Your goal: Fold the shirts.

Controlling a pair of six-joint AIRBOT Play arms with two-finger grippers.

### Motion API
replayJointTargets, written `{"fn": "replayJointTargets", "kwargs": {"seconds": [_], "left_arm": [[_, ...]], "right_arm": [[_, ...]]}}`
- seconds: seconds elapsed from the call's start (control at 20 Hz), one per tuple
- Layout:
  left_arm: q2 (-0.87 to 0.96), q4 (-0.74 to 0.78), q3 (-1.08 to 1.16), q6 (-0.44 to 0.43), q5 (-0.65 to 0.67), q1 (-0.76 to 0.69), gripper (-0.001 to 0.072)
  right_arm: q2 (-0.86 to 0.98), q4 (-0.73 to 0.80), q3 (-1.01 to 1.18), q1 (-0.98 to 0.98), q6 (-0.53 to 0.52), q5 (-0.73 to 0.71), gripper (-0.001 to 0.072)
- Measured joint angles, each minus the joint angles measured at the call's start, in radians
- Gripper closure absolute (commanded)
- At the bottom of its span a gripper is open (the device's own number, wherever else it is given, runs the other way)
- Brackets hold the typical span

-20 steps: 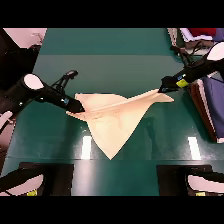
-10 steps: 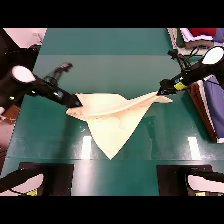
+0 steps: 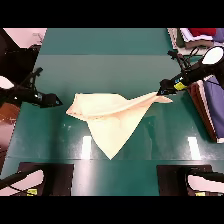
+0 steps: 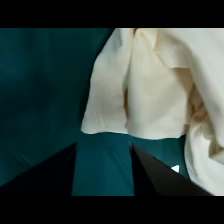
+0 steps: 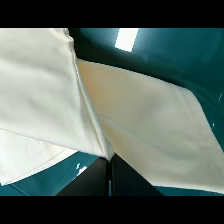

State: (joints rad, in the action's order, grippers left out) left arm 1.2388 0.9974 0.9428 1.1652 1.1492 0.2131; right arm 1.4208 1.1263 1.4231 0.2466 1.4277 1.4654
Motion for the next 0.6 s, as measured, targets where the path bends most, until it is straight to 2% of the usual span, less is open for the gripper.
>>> {"fn": "replayJointTargets", "kwargs": {"seconds": [0.35, 0.4, 0.45, 0.5, 0.6], "left_arm": [[0.144, -0.144, -0.063, -0.035, -0.087, -0.012, 0.0163], [0.157, -0.154, -0.064, -0.038, -0.084, -0.023, 0.0305], [0.168, -0.16, -0.066, -0.039, -0.086, -0.034, 0.0512], [0.176, -0.157, -0.067, -0.042, -0.09, -0.043, 0.0681], [0.185, -0.155, -0.059, -0.045, -0.091, -0.05, 0.0683]], "right_arm": [[0.0, 0.0, 0.0, 0.0, 0.0, -0.004, 0.0699], [0.0, 0.0, 0.0, 0.0, 0.0, -0.004, 0.0699], [0.0, 0.0, 0.0, 0.0, 0.0, -0.004, 0.07], [0.0, 0.0, 0.0, 0.0, 0.0, -0.004, 0.07], [0.0, 0.0, 0.0, 0.0, 0.0, -0.003, 0.07]]}}
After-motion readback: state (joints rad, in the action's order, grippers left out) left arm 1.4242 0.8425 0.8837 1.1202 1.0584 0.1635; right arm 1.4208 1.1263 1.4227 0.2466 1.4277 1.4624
